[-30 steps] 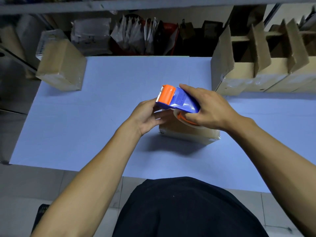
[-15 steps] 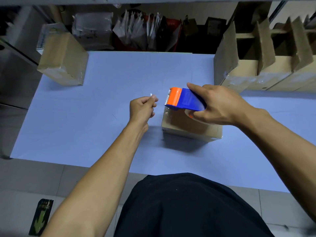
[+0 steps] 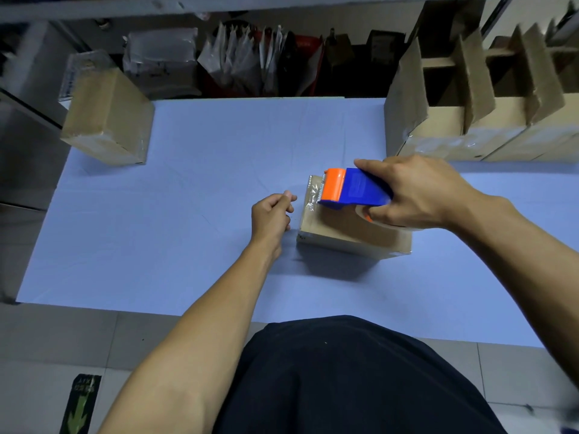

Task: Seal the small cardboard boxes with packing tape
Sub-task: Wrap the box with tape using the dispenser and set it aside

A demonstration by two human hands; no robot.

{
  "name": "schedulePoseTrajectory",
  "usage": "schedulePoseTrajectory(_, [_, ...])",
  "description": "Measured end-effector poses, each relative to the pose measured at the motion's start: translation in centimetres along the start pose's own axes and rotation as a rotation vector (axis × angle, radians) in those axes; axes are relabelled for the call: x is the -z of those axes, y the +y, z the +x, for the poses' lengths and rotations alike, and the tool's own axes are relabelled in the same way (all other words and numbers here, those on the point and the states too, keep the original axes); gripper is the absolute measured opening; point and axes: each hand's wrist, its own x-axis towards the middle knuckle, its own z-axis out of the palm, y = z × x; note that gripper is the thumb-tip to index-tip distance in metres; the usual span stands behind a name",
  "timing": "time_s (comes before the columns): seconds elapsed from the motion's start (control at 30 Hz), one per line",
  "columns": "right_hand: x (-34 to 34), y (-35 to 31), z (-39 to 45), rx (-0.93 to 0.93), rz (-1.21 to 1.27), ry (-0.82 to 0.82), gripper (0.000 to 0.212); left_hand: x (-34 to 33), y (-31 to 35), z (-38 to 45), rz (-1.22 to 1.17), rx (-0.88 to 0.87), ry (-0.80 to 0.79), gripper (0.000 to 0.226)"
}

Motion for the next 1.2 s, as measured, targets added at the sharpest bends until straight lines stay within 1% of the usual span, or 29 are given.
schedulePoseTrajectory(0.13, [-0.2, -0.1, 0.0, -0.012, 0.004, 0.006, 0.067, -0.1, 0.0, 0.4, -0.171, 0.102, -0.035, 0.027])
schedulePoseTrajectory(0.27, [-0.3, 0.0, -0.1, -0.002, 0.020, -0.004, 0.072, 0.3, -0.6, 0.3, -0.162, 0.113, -0.077, 0.027])
schedulePoseTrajectory(0.43, [-0.2, -0.4, 0.2, 0.007, -0.007, -0.024, 0.072, 0.2, -1.2, 0.2, -0.150, 0.121, -0.067, 0.027])
schedulePoseTrajectory(0.57, [-0.4, -0.9, 0.8, 0.025, -0.036, -0.047, 0.066, 0.4, -1.4, 0.4, -0.293, 0.182, -0.055, 0.033])
schedulePoseTrajectory(0.7, [-0.4, -1.1, 1.3, 0.060, -0.045, -0.067, 0.073, 1.2, -1.9, 0.4, -0.318, 0.207, -0.092, 0.034])
schedulePoseTrajectory(0.87, [-0.5, -1.3, 1.3, 0.075, -0.050, -0.065, 0.073, 1.5, -2.2, 0.0, -0.309, 0.193, -0.101, 0.032])
schedulePoseTrajectory(0.93, [-0.4, -1.2, 1.3, 0.075, -0.042, -0.063, 0.073, 1.7, -2.5, -0.2, -0.219, 0.181, -0.116, 0.028])
schedulePoseTrajectory(1.03, [-0.6, -1.3, 1.3, 0.072, -0.040, -0.063, 0.073, 1.5, -3.9, -0.4, -0.014, 0.080, -0.118, 0.027])
schedulePoseTrajectory(1.13, [-0.7, -1.4, 1.4, 0.066, -0.035, -0.044, 0.070, 0.3, -4.2, -1.4, -0.018, 0.020, -0.024, 0.030])
schedulePoseTrajectory(1.2, [-0.7, -1.4, 1.6, 0.063, -0.034, -0.042, 0.070, -0.5, -4.0, -2.0, -0.033, 0.017, 0.037, 0.029])
